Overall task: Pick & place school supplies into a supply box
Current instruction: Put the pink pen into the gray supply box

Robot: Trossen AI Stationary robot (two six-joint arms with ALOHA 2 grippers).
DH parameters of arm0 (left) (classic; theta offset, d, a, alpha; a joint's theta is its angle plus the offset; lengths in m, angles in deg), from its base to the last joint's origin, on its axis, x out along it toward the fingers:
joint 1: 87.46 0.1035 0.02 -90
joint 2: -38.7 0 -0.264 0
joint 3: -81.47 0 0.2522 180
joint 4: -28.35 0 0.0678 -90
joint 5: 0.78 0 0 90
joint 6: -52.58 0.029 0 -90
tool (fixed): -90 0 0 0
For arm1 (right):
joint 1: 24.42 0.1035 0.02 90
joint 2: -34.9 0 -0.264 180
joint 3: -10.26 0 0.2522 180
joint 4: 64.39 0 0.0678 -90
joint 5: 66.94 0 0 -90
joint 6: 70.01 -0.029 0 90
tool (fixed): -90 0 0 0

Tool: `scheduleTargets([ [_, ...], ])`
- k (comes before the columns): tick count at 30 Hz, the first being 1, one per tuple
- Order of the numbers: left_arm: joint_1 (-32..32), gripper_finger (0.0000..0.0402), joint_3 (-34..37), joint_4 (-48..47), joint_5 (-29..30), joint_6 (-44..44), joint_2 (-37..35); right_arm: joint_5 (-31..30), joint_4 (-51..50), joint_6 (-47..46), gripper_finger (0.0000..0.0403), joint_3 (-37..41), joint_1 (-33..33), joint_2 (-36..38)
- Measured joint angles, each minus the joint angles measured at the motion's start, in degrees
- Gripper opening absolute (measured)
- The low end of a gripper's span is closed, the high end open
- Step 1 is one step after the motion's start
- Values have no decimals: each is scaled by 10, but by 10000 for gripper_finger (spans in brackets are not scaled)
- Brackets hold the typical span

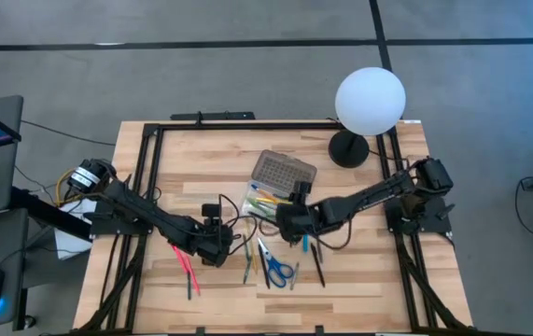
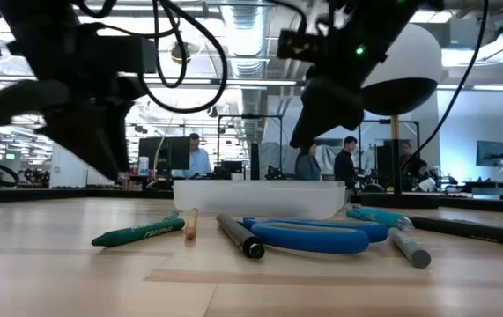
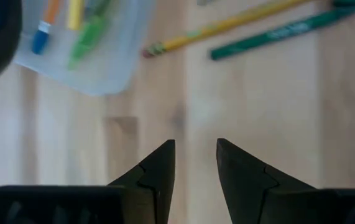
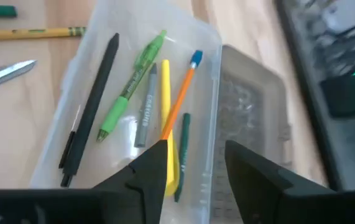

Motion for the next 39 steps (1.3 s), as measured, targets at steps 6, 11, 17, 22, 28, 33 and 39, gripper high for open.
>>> scheduleTargets([
  [6, -23, 113, 0, -62, -66, -60, 0, -64, -51, -12, 143, 0, 53, 0],
  [11, -32, 113, 0, -157, -119, -160, 0, -126, -104, -83, 131, 13, 83, 0],
  [17, -39, 113, 0, -239, -184, -245, 0, -164, -174, -185, 123, 23, 104, 0],
  [22, -47, 113, 0, -272, -230, -284, 0, -185, -218, -256, 123, 23, 125, 0],
  [28, -63, 113, 0, -306, -286, -312, 0, -197, -227, -291, 123, 23, 148, 0],
  [33, -88, 113, 0, -301, -318, -315, 0, -197, -227, -310, 123, 23, 160, 0],
  [39, -134, 113, 0, -241, -251, -284, 0, -197, -225, -313, 122, 23, 163, 0],
])
